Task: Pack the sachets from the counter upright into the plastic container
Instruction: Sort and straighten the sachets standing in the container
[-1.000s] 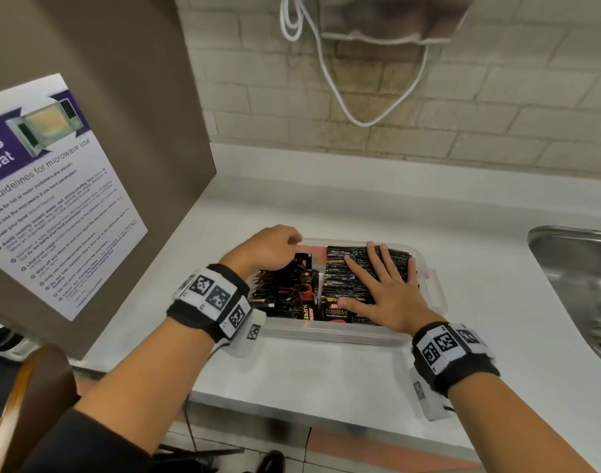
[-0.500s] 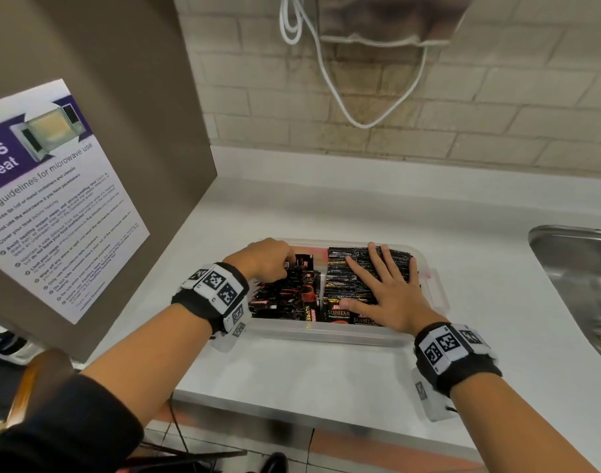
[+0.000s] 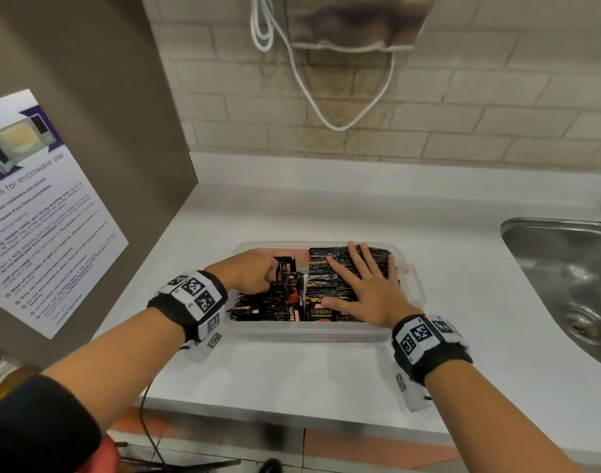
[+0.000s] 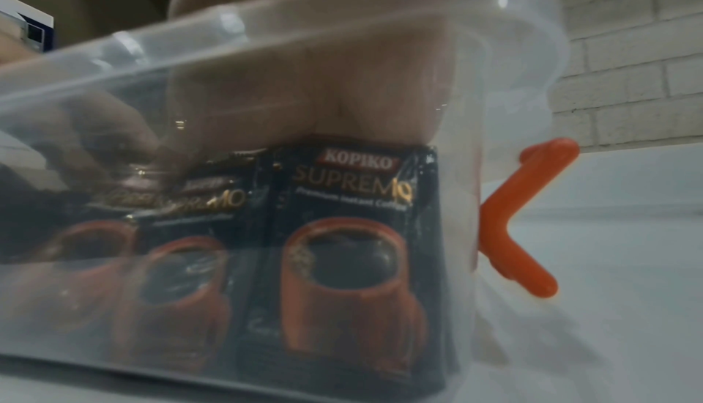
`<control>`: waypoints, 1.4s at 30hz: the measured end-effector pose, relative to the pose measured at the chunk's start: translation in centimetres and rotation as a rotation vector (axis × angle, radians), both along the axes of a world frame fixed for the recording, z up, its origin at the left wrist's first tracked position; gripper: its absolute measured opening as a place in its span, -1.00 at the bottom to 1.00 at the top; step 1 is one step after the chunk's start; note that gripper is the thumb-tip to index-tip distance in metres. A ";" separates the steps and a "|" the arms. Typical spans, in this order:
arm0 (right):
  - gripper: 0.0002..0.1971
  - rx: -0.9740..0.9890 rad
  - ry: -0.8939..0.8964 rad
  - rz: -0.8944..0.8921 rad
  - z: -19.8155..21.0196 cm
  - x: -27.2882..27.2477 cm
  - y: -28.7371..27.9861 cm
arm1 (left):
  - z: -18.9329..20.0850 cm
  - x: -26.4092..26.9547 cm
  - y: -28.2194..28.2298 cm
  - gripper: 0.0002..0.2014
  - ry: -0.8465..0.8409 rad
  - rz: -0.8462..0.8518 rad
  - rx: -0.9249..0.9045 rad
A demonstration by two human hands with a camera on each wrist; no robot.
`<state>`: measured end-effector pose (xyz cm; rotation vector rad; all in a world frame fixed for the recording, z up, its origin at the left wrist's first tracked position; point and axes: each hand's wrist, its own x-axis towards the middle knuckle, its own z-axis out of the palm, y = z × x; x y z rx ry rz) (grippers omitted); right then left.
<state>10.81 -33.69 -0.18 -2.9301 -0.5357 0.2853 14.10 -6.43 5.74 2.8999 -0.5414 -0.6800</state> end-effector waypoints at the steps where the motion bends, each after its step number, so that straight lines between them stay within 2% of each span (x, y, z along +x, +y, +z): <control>1: -0.04 -0.001 0.000 0.001 0.0 0.0 0.0 | 0.0 0.0 0.0 -0.88 0.013 0.006 -0.008; 5: -0.04 0.000 0.000 0.000 0.1 -0.1 0.1 | 0.1 0.3 0.4 -0.84 0.049 0.055 -0.083; 11: -0.05 0.005 0.002 -0.002 0.1 -0.1 0.0 | -0.4 0.4 1.0 -0.34 -0.011 0.084 -0.212; 13: -0.05 0.005 0.001 -0.003 0.1 0.0 0.0 | 0.0 0.4 1.0 -0.27 -0.051 0.049 -0.199; 15: -0.04 0.007 0.000 -0.003 0.1 0.0 0.0 | 1.0 0.2 1.0 -0.35 -0.077 0.041 -0.205; 20: -0.02 0.013 0.002 -0.006 0.1 0.0 0.0 | 3.9 -0.7 0.2 -0.83 -0.056 0.078 -0.405; 25: -0.02 -0.001 0.011 -0.009 0.4 -0.1 0.1 | 4.3 -2.0 -2.2 -0.94 0.093 0.050 -0.508; 35: -0.08 0.039 0.000 -0.003 0.6 -0.2 0.0 | 2.8 -3.6 -6.0 -0.88 0.033 -0.033 -0.248; 42: -0.31 0.127 0.008 -0.029 0.4 0.0 -0.1 | 1.5 -4.9 -7.7 -0.68 -0.101 -0.005 -0.134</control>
